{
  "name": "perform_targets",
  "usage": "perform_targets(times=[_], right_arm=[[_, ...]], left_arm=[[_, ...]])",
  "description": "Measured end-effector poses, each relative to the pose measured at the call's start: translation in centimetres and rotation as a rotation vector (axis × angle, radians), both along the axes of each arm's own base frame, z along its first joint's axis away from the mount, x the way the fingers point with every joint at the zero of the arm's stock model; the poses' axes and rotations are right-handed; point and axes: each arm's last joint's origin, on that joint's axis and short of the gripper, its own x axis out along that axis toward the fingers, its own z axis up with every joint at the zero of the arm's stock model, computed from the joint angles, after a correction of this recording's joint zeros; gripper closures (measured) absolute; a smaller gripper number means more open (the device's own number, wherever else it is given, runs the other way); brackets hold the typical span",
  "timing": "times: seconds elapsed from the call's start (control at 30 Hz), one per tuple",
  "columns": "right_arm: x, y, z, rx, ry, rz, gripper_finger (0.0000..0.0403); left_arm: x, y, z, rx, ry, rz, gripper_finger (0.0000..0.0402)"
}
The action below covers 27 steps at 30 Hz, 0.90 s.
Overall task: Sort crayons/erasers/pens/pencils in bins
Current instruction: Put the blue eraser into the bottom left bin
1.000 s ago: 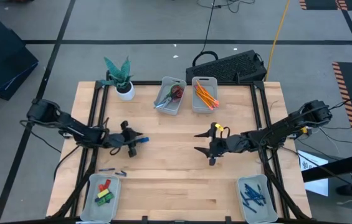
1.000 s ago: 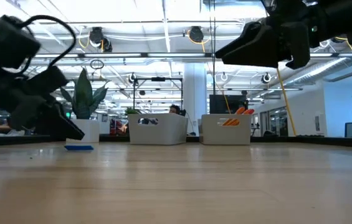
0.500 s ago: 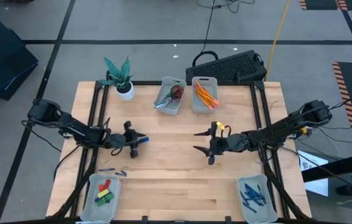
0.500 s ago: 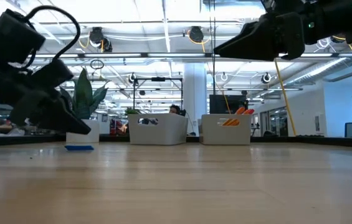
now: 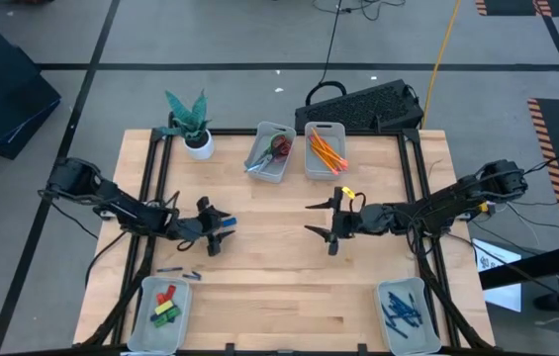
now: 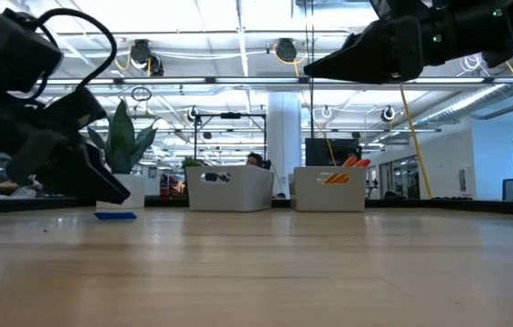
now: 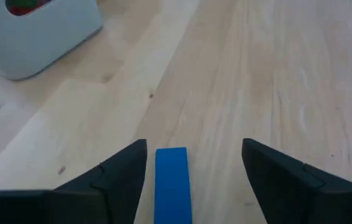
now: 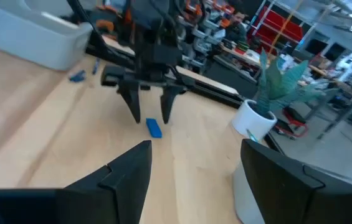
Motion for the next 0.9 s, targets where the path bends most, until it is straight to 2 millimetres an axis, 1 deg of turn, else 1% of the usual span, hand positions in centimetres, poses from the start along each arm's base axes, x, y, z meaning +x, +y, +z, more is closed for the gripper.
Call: perform_targets(times=[0.13, 0.3, 0.43, 0.57, 0.67, 0.9], right_arm=[[0.2, -0.7, 0.0, 0.032, -0.004, 0.008, 0.0165], [0.2, -0.8, 0.1, 0.035, -0.012, 0.019, 0.0165], [0.2, -0.8, 0.1, 0.031, -0.015, 0.019, 0.0165], [0.2, -0.8, 0.1, 0.030, -0.014, 0.020, 0.0165], [0.2, -0.8, 0.1, 0.029, -0.015, 0.020, 0.0165], [0.2, -0.8, 0.1, 0.029, -0.013, 0.020, 0.0165]], left_arm=[[-0.3, -0.1, -0.5, 0.010, -0.033, -0.001, 0.0146], [-1.5, 0.8, -1.3, 0.009, -0.066, 0.041, 0.0167], [-1.3, 0.9, -1.4, 0.001, -0.065, 0.014, 0.0177], [-1.2, 0.9, -1.6, -0.002, -0.075, 0.013, 0.0178], [-1.4, 1.0, -2.3, 0.000, -0.027, 0.025, 0.0178], [-1.2, 1.0, -3.3, -0.031, -0.032, 0.071, 0.0179]])
